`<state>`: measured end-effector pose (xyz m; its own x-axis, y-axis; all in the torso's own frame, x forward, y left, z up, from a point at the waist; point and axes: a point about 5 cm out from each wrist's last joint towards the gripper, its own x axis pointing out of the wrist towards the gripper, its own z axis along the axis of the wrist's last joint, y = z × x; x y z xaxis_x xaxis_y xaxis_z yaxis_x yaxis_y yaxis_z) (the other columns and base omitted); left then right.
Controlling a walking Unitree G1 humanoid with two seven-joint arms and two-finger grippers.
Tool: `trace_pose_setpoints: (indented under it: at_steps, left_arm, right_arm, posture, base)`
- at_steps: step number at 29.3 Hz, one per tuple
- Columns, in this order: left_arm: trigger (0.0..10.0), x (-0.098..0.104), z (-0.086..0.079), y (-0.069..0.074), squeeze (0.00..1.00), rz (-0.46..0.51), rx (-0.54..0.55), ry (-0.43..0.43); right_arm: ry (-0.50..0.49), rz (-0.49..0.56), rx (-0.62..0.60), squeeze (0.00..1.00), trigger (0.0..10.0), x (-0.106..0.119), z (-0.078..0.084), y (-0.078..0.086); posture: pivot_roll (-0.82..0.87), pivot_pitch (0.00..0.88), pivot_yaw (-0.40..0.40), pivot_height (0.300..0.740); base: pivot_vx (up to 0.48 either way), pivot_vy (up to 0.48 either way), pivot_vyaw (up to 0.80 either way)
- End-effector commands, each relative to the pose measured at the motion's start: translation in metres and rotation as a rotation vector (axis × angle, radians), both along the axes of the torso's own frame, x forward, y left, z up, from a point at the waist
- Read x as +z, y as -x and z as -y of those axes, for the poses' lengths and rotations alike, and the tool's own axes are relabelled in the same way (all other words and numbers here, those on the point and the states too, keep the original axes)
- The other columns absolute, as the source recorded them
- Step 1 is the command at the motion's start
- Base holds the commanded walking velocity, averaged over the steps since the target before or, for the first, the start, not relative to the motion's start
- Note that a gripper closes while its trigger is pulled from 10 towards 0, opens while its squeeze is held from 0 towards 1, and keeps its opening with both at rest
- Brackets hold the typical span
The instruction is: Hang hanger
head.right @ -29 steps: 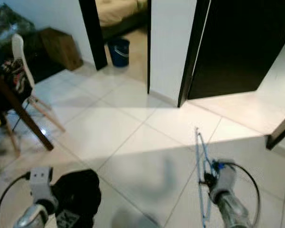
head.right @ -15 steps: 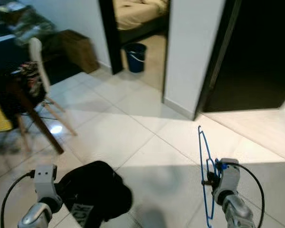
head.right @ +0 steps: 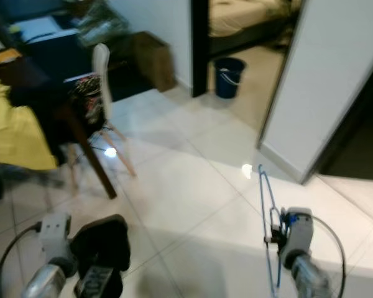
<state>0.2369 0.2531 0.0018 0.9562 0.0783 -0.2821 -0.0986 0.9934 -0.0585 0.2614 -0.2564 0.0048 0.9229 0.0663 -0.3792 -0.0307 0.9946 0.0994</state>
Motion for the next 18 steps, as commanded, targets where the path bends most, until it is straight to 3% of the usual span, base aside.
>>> trace_pose_setpoints:
  at_steps: [1, 3, 7, 9, 10, 11, 12, 13, 14, 16, 17, 18]
  left_arm:
    - [10.0, 0.002, 0.000, 0.000, 0.00, 0.010, -0.002, -0.003]
    - [10.0, 0.002, 0.000, 0.000, 0.00, 0.016, 0.003, 0.006]
    - [10.0, 0.008, 0.001, -0.002, 0.00, 0.051, -0.011, 0.011]
    - [10.0, 0.033, 0.005, -0.014, 0.00, 0.166, -0.072, 0.021]
    - [10.0, 0.033, 0.005, -0.014, 0.00, 0.166, -0.072, 0.021]
    - [10.0, 0.054, 0.009, -0.022, 0.00, 0.248, -0.114, 0.030]
    - [10.0, 0.054, 0.009, -0.022, 0.00, 0.248, -0.114, 0.030]
    - [10.0, 0.077, 0.013, -0.030, 0.00, 0.328, -0.159, 0.046]
    - [10.0, 0.077, 0.013, -0.030, 0.00, 0.328, -0.159, 0.046]
    - [10.0, 0.109, 0.021, -0.038, 0.00, 0.432, -0.245, 0.077]
    - [10.0, 0.109, 0.021, -0.038, 0.00, 0.432, -0.245, 0.077]
    - [10.0, 0.132, 0.029, -0.042, 0.00, 0.502, -0.321, 0.098]
  right_arm:
    - [0.002, -0.039, -0.014, 0.00, 10.0, -0.009, 0.005, 0.011]
    - [-0.002, -0.048, -0.023, 0.00, 10.0, -0.009, 0.006, 0.012]
    - [-0.012, -0.054, -0.041, 0.00, 10.0, -0.010, 0.007, 0.013]
    - [-0.017, -0.051, -0.049, 0.00, 10.0, -0.010, 0.008, 0.013]
    - [-0.017, -0.051, -0.049, 0.00, 10.0, -0.010, 0.008, 0.013]
    - [-0.018, -0.050, -0.050, 0.00, 10.0, -0.010, 0.009, 0.013]
    - [-0.018, -0.050, -0.050, 0.00, 10.0, -0.010, 0.009, 0.013]
    - [-0.019, -0.050, -0.050, 0.00, 10.0, -0.009, 0.009, 0.013]
    - [-0.019, -0.050, -0.050, 0.00, 10.0, -0.009, 0.009, 0.013]
    - [-0.022, -0.055, -0.054, 0.00, 10.0, -0.010, 0.010, 0.013]
    - [-0.022, -0.055, -0.054, 0.00, 10.0, -0.010, 0.010, 0.013]
    - [-0.023, -0.058, -0.057, 0.00, 10.0, -0.010, 0.010, 0.012]
  posture:
    - [0.06, 0.130, 0.020, 0.740]
    - [0.06, 0.130, 0.020, 0.740]
    - [0.05, 0.127, 0.021, 0.740]
    - [0.05, 0.129, 0.016, 0.740]
    - [0.05, 0.129, 0.016, 0.740]
    - [0.05, 0.129, 0.016, 0.740]
    - [0.05, 0.129, 0.016, 0.740]
    - [0.05, 0.124, 0.014, 0.740]
    - [0.05, 0.124, 0.014, 0.740]
    - [0.05, 0.123, 0.013, 0.740]
    - [0.05, 0.123, 0.013, 0.740]
    - [0.04, 0.121, 0.015, 0.740]
  base:
    - [0.405, 0.000, 0.74]
    - [0.409, 0.000, 0.76]
    - [0.420, 0.000, 0.00]
    - [0.422, 0.000, 0.00]
    - [0.420, 0.000, 0.00]
    - [0.409, 0.000, 0.00]
    - [0.409, 0.000, 0.00]
    - [0.398, 0.000, 0.00]
    - [0.398, 0.000, 0.00]
    - [0.399, 0.000, 0.00]
    - [0.401, 0.000, 0.00]
    - [0.401, 0.000, 0.00]
